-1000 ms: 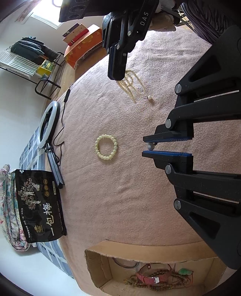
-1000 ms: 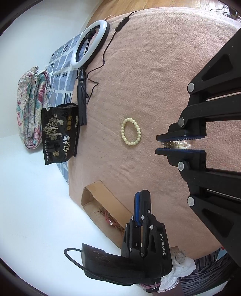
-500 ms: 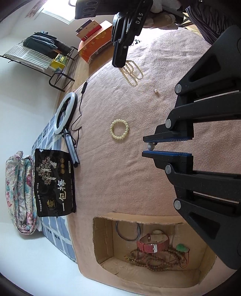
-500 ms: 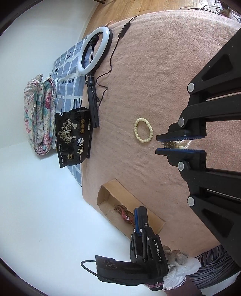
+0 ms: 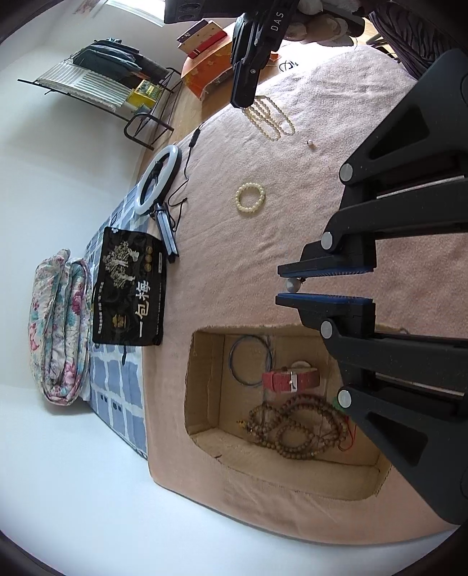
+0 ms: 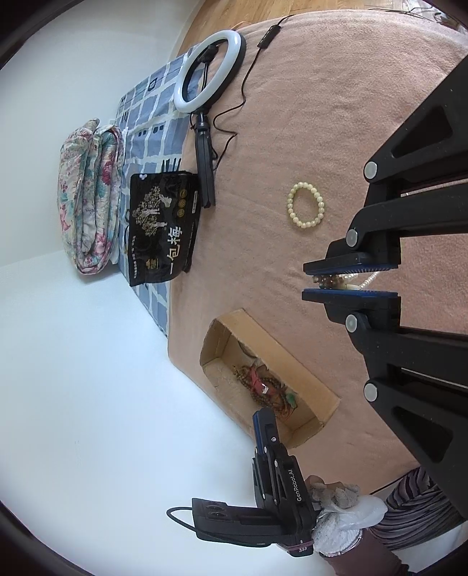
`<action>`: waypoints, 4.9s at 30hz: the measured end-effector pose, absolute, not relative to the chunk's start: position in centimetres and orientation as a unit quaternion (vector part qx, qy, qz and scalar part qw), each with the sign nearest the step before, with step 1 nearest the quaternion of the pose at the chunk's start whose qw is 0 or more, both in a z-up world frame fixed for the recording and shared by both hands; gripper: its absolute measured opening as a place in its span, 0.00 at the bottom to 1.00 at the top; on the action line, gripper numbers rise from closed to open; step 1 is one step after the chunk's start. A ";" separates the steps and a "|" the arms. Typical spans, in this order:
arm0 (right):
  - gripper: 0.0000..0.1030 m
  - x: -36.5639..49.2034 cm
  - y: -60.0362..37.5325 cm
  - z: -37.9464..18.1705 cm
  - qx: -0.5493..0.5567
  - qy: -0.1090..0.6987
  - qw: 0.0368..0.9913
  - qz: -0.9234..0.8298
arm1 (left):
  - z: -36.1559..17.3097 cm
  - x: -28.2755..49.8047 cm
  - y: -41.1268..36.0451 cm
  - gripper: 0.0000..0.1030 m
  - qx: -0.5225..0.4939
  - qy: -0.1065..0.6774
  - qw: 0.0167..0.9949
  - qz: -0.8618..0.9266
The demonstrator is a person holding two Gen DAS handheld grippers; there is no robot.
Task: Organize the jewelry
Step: 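Carry the pearl necklace with the right gripper over the box, then open the right gripper to drop the pearl necklace into the box, then move the right gripper to the small pearl earring on the blanket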
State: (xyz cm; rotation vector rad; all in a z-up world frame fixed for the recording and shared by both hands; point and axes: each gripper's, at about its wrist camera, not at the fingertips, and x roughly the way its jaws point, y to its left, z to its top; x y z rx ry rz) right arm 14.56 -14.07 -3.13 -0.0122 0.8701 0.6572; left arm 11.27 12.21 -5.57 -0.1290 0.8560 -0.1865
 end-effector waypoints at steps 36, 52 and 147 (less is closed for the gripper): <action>0.05 13.9 5.6 -4.4 -0.025 0.425 0.808 0.407 | -9.6 8.3 23.2 0.06 -0.085 0.419 0.904 0.003; 0.05 14.2 8.4 -8.1 -0.053 0.455 0.798 0.392 | -11.3 8.9 23.5 0.06 -0.095 0.433 0.896 0.009; 0.62 13.2 -21.6 -13.5 -0.032 0.528 0.831 0.175 | -13.2 21.5 -1.9 0.44 -0.051 0.486 0.856 -0.169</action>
